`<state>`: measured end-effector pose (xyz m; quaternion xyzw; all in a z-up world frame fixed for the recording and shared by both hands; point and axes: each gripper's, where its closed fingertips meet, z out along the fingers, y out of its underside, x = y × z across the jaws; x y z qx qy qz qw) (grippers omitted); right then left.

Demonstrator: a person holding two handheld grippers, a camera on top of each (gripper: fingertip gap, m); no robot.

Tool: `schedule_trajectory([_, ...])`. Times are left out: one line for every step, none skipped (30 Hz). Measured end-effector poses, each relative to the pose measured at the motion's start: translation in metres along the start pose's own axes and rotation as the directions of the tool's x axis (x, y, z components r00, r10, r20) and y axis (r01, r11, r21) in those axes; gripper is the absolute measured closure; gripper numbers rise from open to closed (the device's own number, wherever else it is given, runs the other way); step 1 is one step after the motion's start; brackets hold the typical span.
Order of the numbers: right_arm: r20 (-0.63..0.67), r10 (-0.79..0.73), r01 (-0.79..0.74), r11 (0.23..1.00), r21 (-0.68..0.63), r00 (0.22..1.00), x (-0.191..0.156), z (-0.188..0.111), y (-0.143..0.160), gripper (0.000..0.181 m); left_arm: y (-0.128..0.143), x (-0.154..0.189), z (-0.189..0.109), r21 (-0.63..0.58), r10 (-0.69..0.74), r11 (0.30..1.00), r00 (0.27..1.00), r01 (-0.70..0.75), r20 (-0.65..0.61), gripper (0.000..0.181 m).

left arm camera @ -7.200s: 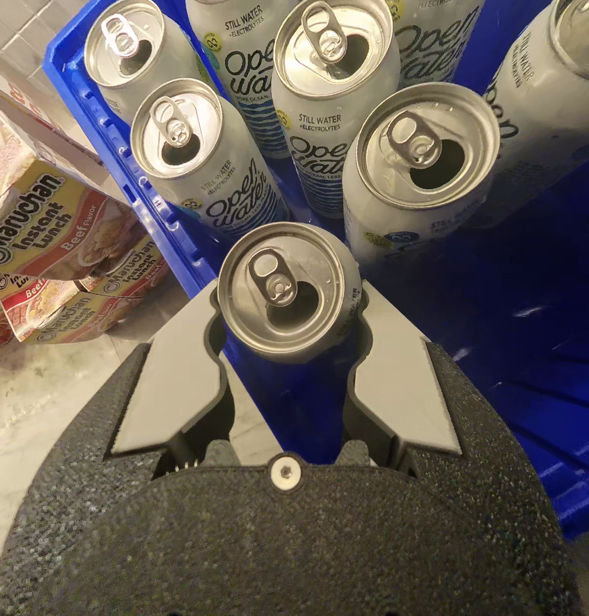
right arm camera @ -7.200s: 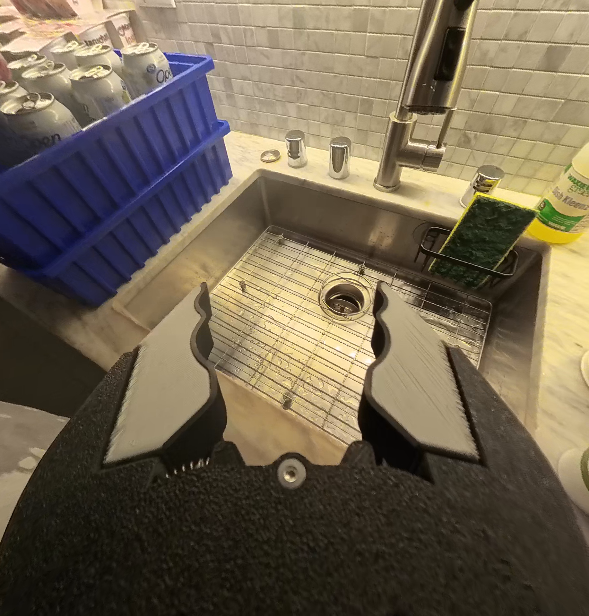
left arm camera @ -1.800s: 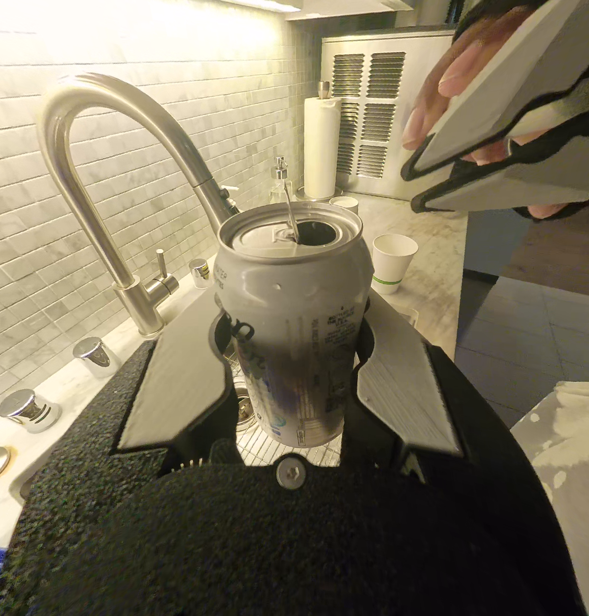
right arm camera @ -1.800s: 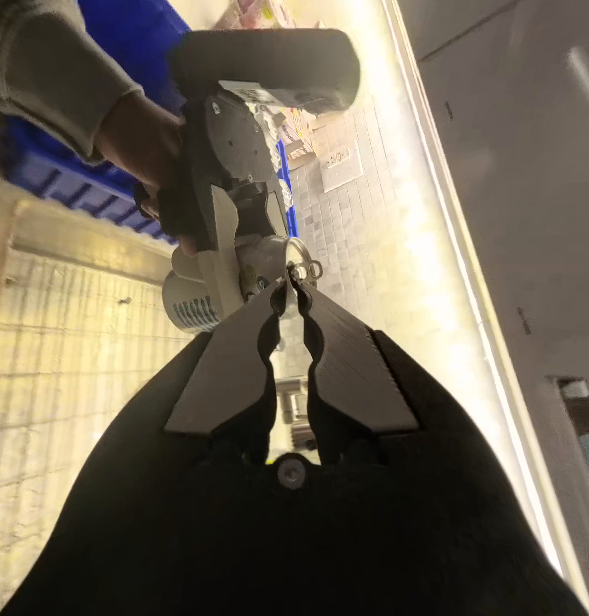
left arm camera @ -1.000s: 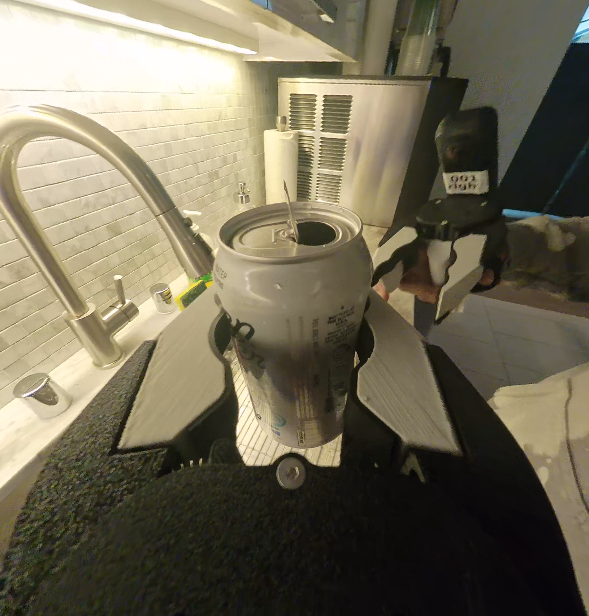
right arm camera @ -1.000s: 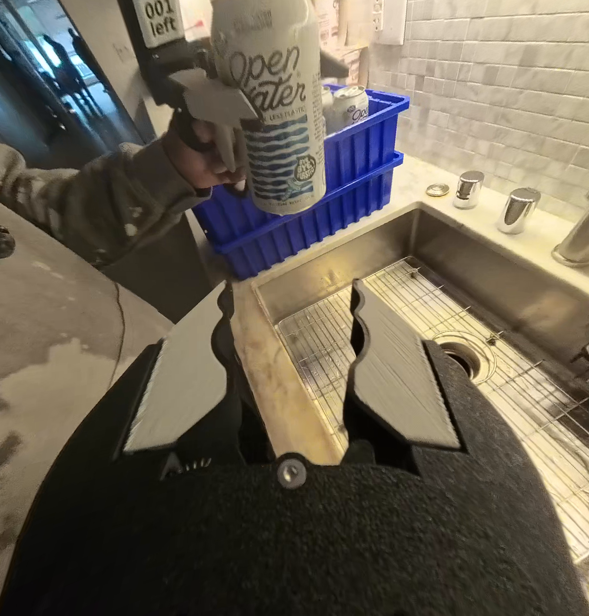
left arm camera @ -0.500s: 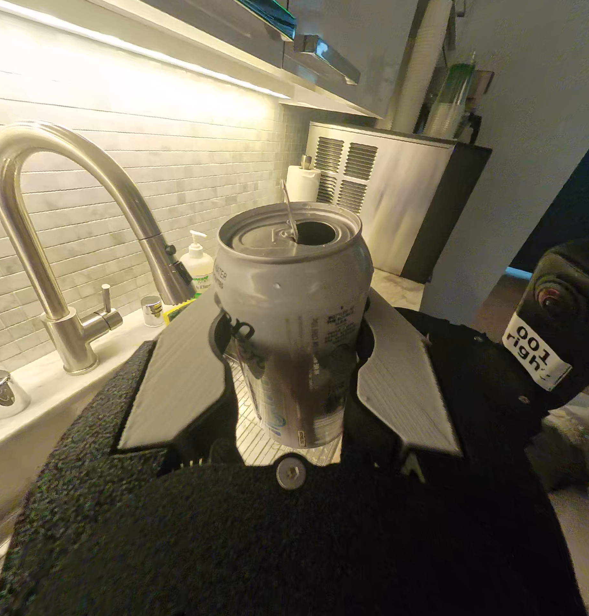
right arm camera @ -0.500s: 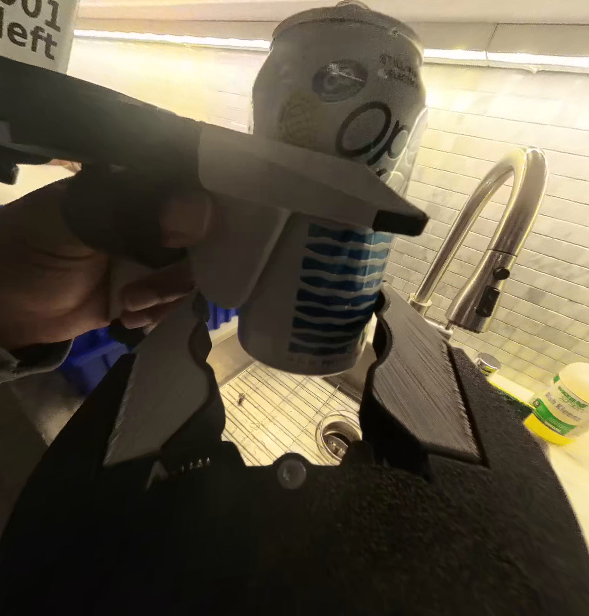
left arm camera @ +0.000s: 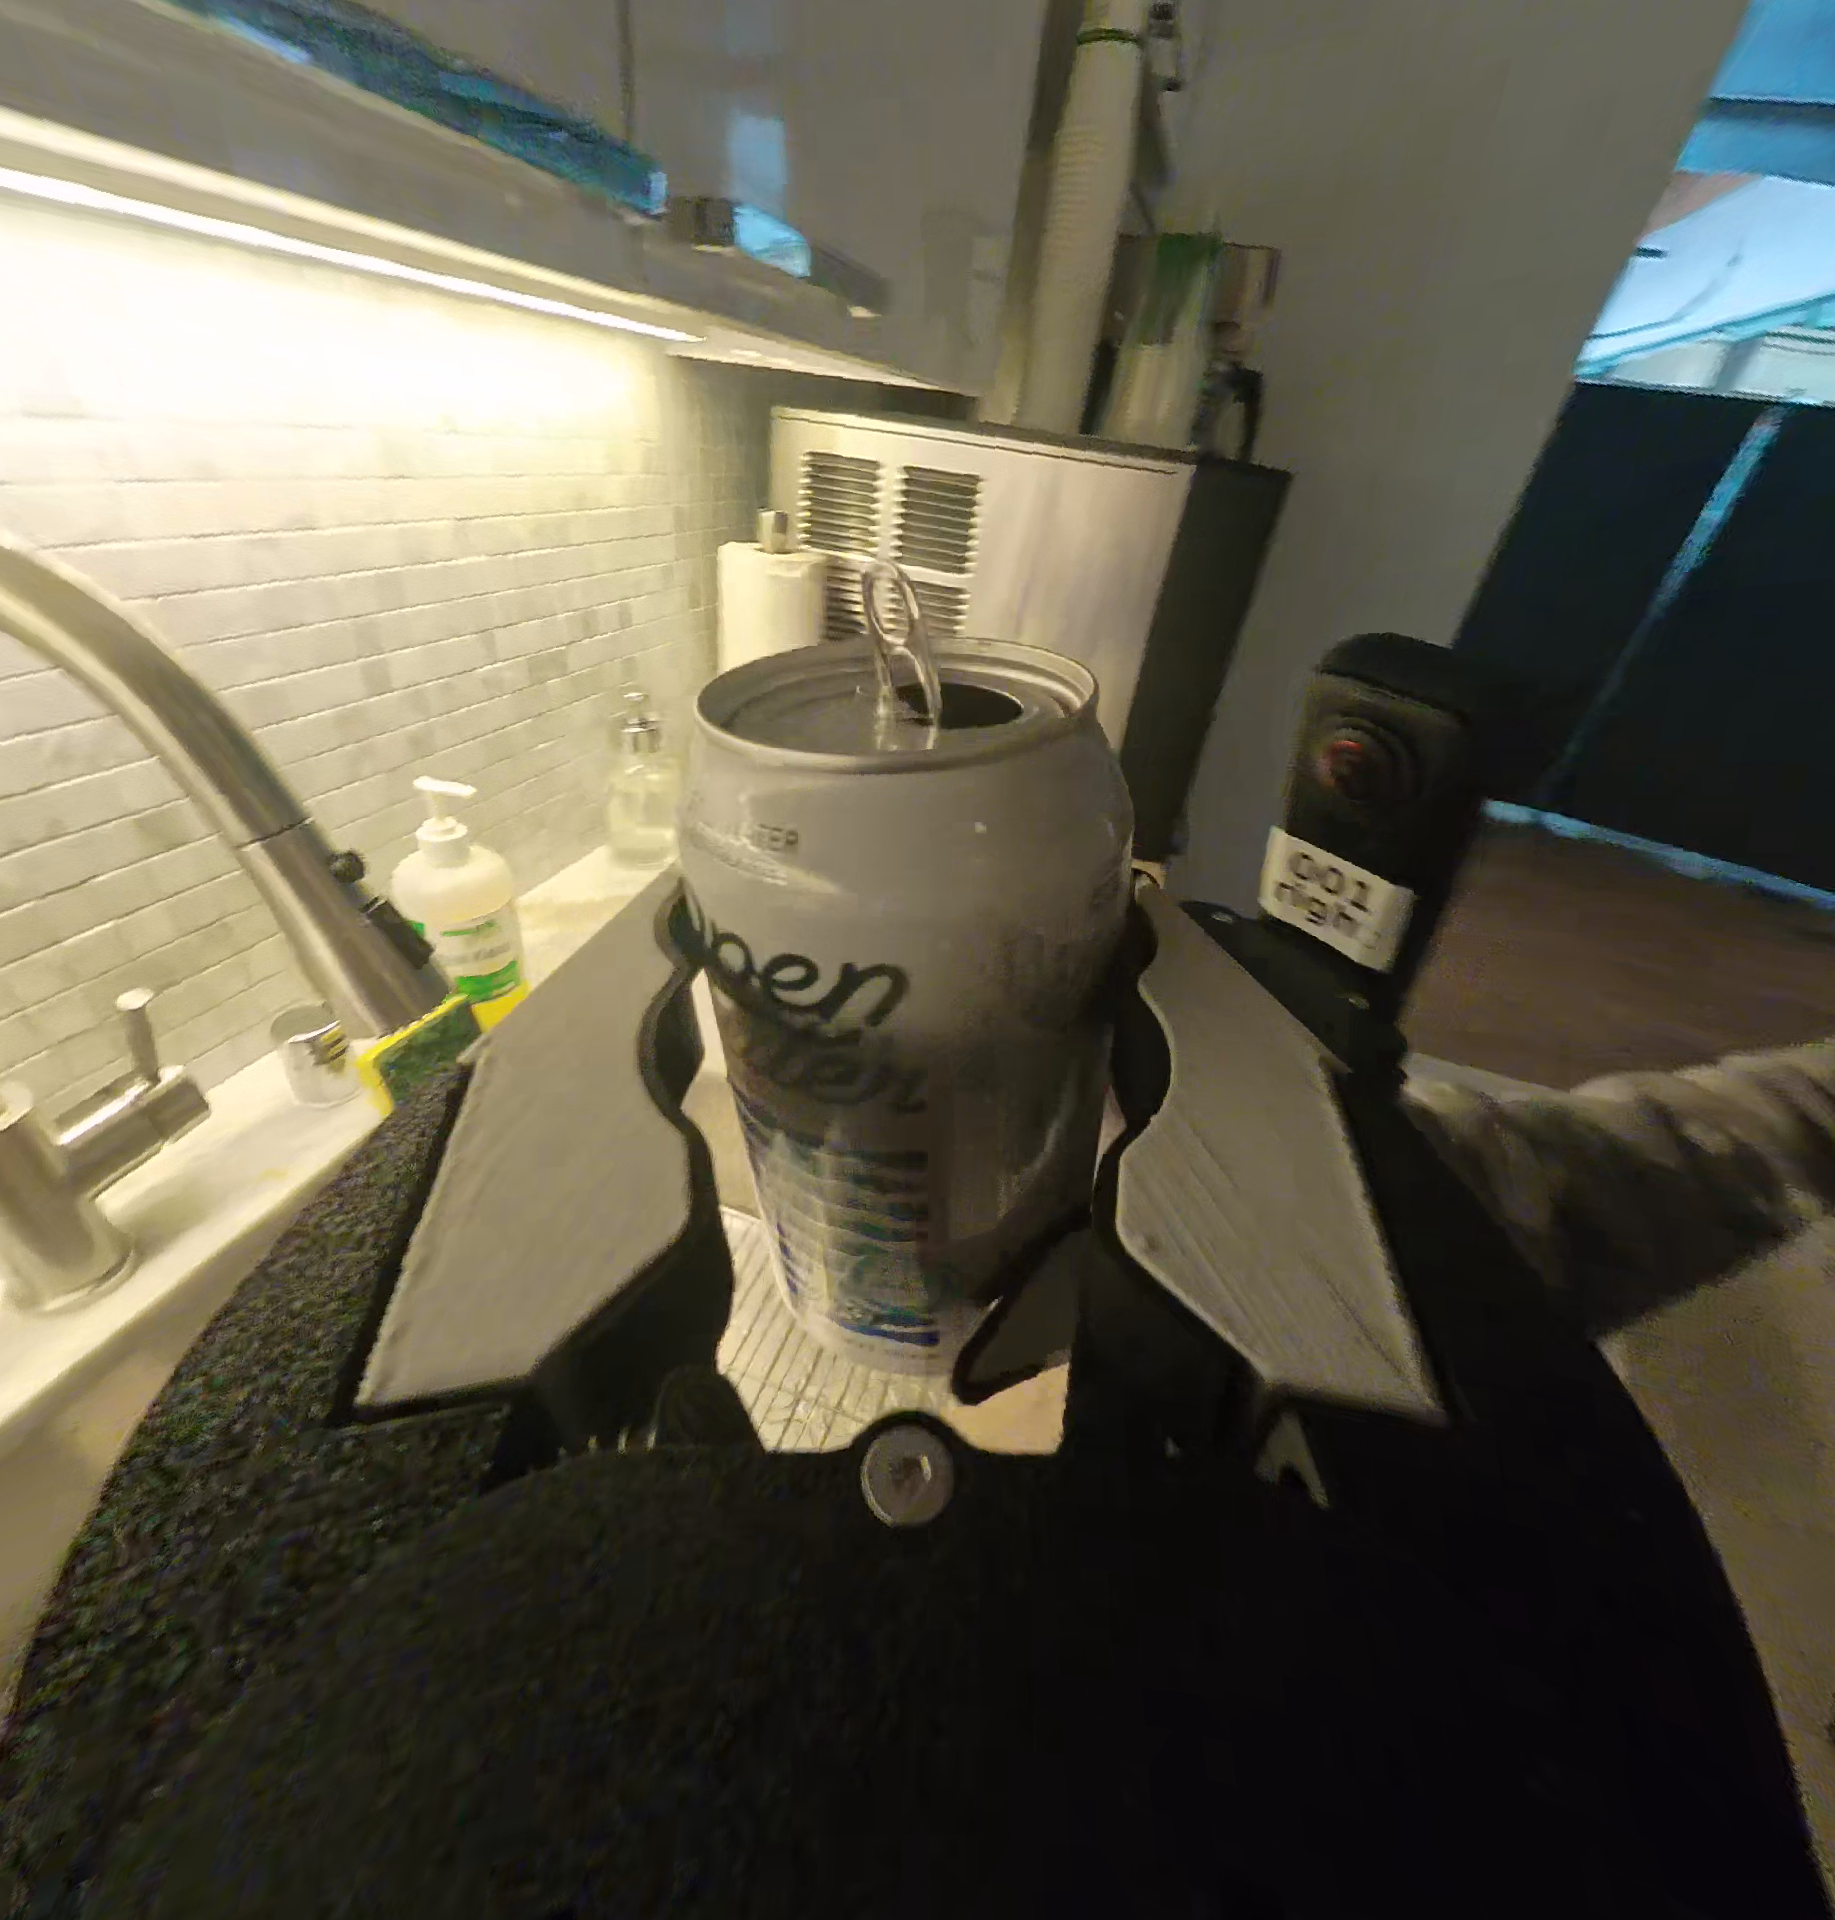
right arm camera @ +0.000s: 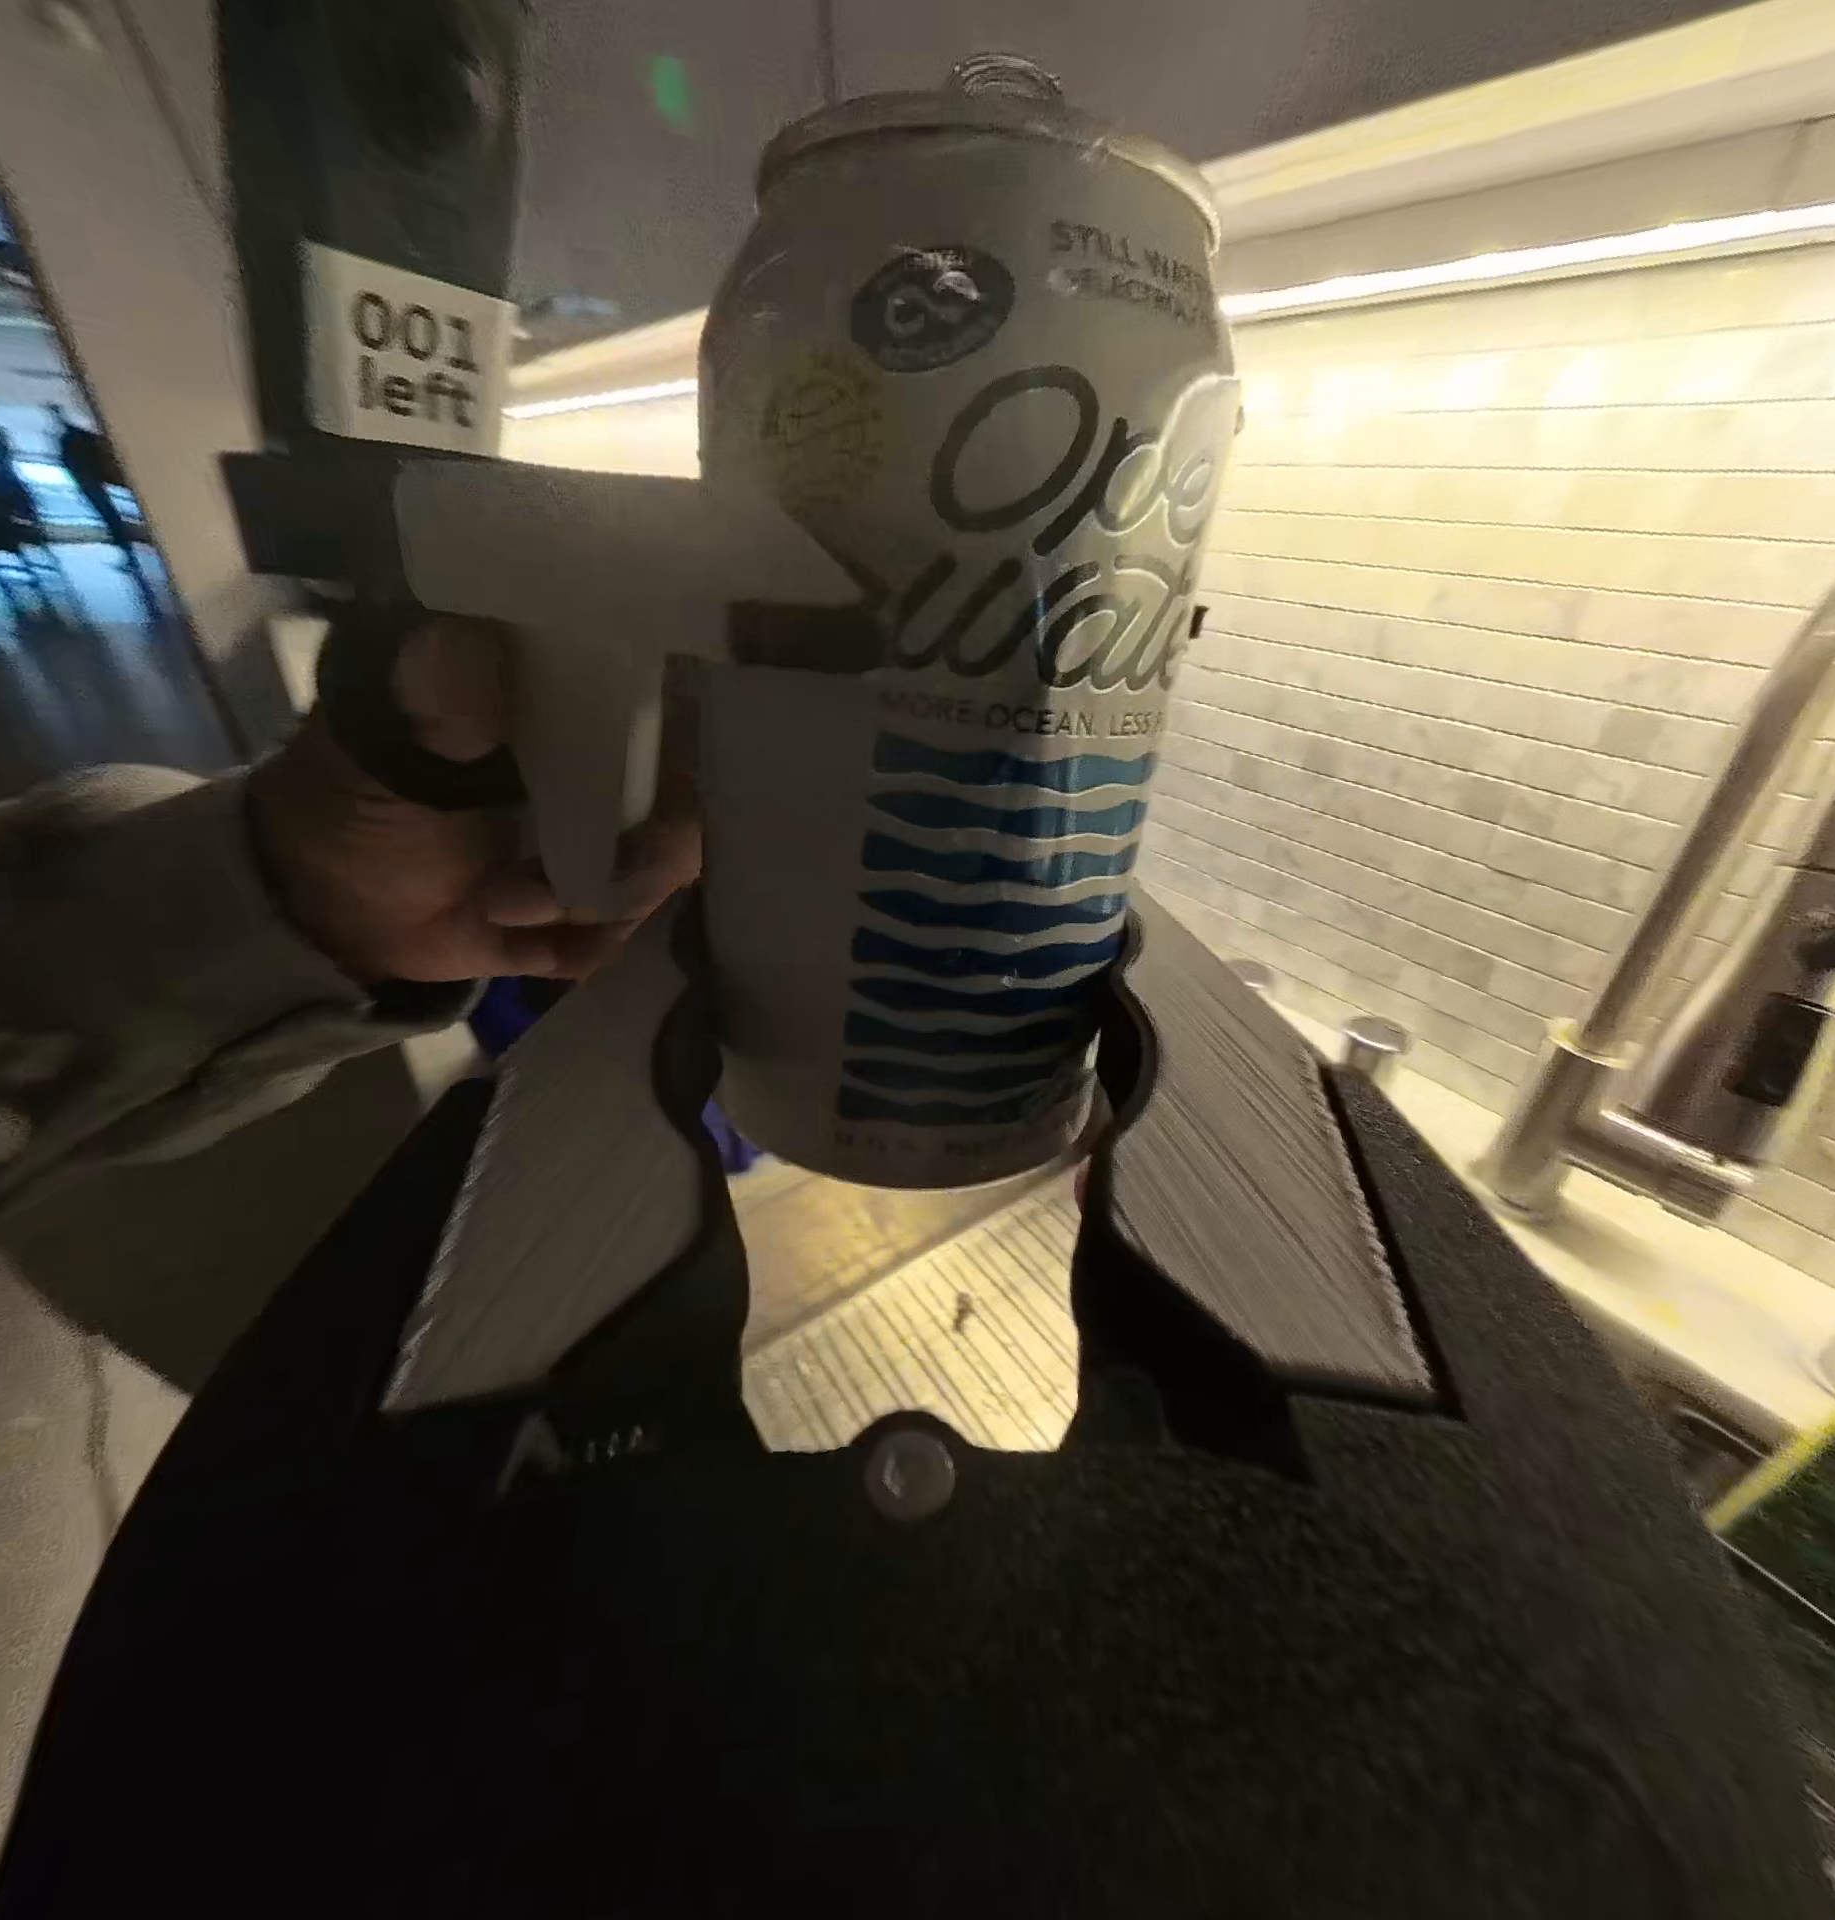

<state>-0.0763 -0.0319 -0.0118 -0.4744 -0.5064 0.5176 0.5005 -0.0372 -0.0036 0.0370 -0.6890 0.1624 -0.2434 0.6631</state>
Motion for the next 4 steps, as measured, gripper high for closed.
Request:
schedule_trajectory([0.048,0.015,-0.016,1.000,0.006,0.999,-0.005,-0.002,-0.004,0.110,-0.003,0.006,-0.003,-0.001,0.006,1.000,0.999,-0.006,-0.049,0.102])
schedule_trajectory([0.097,0.022,-0.023,1.000,0.007,0.995,-0.011,-0.005,-0.007,0.110,-0.007,0.012,-0.006,0.002,0.012,1.000,0.995,-0.012,-0.102,0.101])
schedule_trajectory([0.149,0.030,-0.031,0.999,0.007,0.988,-0.018,-0.007,-0.010,0.110,-0.011,0.018,-0.010,0.009,0.020,1.000,0.989,-0.019,-0.149,0.102])
schedule_trajectory([0.205,0.043,-0.045,0.999,0.006,0.978,-0.025,-0.009,-0.013,0.110,-0.014,0.023,-0.013,0.013,0.031,0.999,0.981,-0.029,-0.192,0.101])
